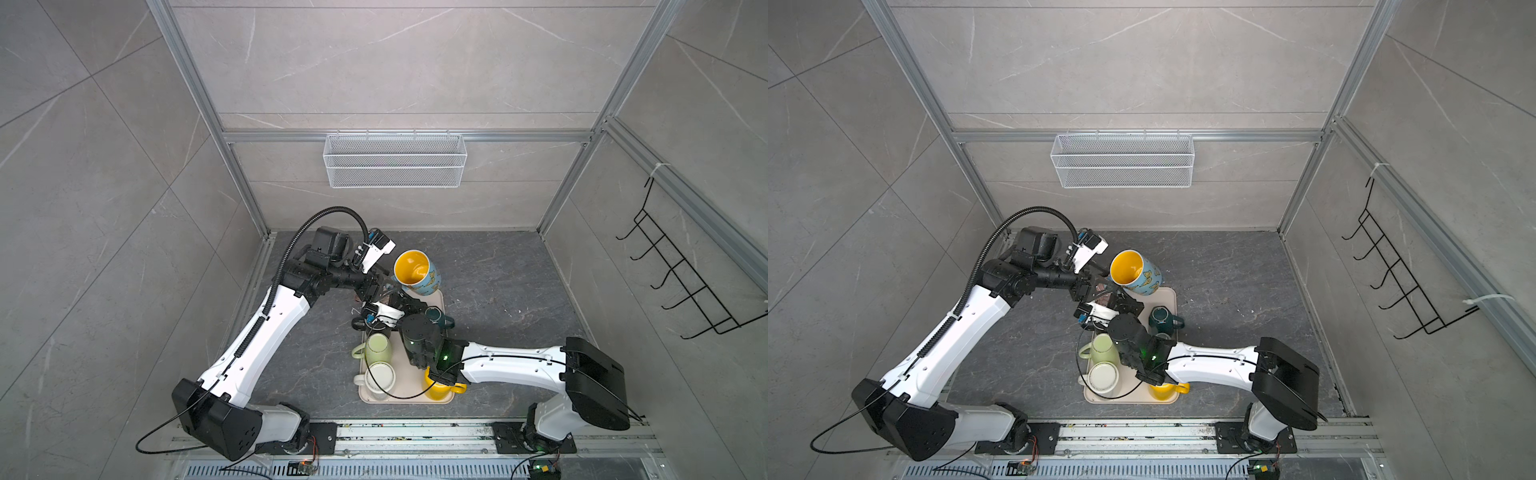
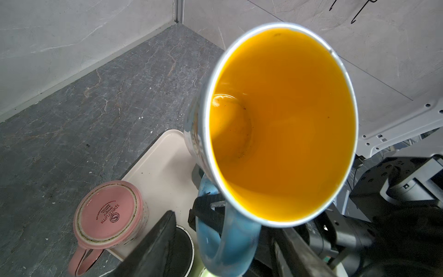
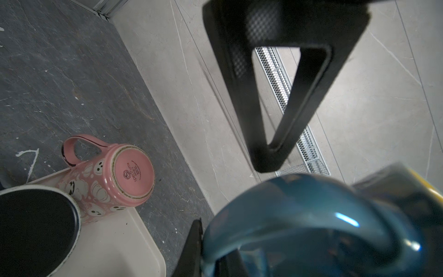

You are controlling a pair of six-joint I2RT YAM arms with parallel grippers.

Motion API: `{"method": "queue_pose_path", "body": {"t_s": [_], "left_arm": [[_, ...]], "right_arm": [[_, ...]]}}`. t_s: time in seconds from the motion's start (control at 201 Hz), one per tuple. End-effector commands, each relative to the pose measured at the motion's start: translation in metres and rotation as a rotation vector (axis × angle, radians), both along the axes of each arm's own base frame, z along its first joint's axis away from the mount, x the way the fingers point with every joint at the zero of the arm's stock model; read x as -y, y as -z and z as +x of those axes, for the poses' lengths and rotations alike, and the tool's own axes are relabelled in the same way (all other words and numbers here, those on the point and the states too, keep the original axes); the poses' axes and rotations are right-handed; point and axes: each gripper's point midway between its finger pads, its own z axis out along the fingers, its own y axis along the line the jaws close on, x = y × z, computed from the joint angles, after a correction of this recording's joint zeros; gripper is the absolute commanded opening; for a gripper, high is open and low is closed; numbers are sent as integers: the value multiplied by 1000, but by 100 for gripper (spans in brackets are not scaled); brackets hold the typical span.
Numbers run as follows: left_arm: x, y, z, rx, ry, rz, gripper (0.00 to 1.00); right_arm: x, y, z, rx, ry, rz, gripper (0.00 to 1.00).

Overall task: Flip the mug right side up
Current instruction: 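Rotate the blue mug upright with the right gripper while the left gripper reaches toward it, then grasp the blue mug's handle with the left gripper and release the right gripper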

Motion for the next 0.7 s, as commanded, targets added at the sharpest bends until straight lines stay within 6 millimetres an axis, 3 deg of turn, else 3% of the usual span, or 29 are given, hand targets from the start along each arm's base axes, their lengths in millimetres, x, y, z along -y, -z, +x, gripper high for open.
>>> {"method": "queue_pose_path", "body": {"t_s": [0.0,0.224,0.438,0.697], "left_arm": [[1,-5,1,27,9,13,60],[2,-1,1,16,10,19,46],[6,2,-2,-4,30,11,0],[7,2,1,-5,12,14,0]], "right_arm": [[-3,-43,-1,53,-1,162,0],[-4,-46,-2,53,-8,177,0],[-6,-47,-2,49,-11,191,0],[-3,-53,-3,53,-3,214,0]]}}
